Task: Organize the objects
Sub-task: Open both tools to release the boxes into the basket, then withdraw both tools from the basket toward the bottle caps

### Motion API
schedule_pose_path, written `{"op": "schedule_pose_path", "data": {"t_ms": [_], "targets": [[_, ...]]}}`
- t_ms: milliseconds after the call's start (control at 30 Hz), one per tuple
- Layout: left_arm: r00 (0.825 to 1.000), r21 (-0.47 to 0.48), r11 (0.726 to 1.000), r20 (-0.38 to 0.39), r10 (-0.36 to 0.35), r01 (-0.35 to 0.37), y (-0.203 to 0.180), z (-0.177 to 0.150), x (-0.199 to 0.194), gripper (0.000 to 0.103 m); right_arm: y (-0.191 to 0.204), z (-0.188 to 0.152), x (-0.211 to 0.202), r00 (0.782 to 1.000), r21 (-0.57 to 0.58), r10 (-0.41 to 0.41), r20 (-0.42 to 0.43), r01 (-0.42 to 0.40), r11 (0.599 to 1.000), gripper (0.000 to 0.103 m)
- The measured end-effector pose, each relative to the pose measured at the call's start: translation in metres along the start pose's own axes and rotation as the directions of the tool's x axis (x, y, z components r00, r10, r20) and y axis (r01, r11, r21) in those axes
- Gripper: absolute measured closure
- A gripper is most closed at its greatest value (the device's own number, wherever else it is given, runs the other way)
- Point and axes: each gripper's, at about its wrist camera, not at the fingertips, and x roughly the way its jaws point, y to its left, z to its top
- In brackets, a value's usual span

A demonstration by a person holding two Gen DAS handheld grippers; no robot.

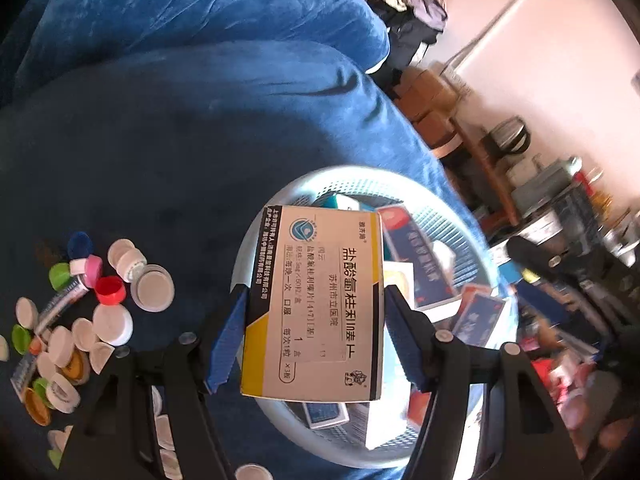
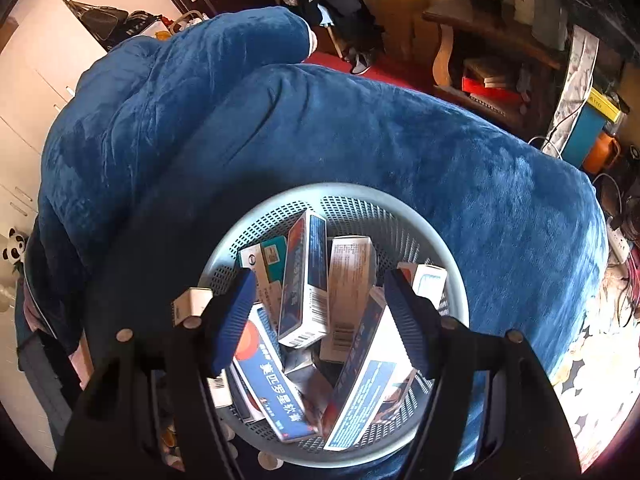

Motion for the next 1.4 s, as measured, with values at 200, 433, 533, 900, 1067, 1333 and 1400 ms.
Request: {"op": "schedule_pose_path", "data": {"t_ms": [200, 433, 533, 900, 1067, 1333, 1400], "targets": [[0.999, 0.061, 0.997, -0.002, -0.049, 0.049, -0.02, -0.004, 0.008, 0.035, 0.007, -0.002, 0.001, 1.0, -0.03, -0.003, -0.002, 0.002, 1.0, 0.035], [0.999, 0.014, 0.999, -0.03, -0.04, 0.041, -0.011, 0.0, 0.01, 0.016, 0.01, -0.002, 0.0, 1.0, -0.046, -0.011, 0.004, 0.012, 0.999, 0.035], [1.0, 0.009, 1.0, -0.003, -0.025, 0.025, -0.006, 0.002, -0.001, 0.002, 0.013, -0.003, 0.001, 1.0, -0.057, -0.016, -0.004, 0.016, 0.998, 0.034], [0.996, 0.018, 0.996, 0.046, 0.081, -0.082, 0.019, 0.007, -0.028, 0.0, 0.027, -0.015, 0.015, 0.995, -0.101, -0.056, -0.084, 0.047, 0.994, 0.01], [0.99, 0.05, 0.99, 0.045, 0.132, -0.134, 0.028, 0.005, -0.032, 0.0, 0.034, -0.028, 0.023, 0.986, -0.14, -0.09, -0.143, 0.07, 0.988, 0.0], [0.984, 0.041, 0.984, 0.049, 0.17, -0.172, 0.044, 0.004, -0.04, 0.0, 0.045, -0.032, 0.024, 0.985, -0.18, -0.106, -0.135, 0.08, 0.98, 0.0], [0.983, 0.034, 0.983, 0.048, 0.179, -0.181, 0.048, 0.004, -0.041, 0.0, 0.046, -0.032, 0.024, 0.985, -0.182, -0.106, -0.135, 0.081, 0.98, 0.0]]}}
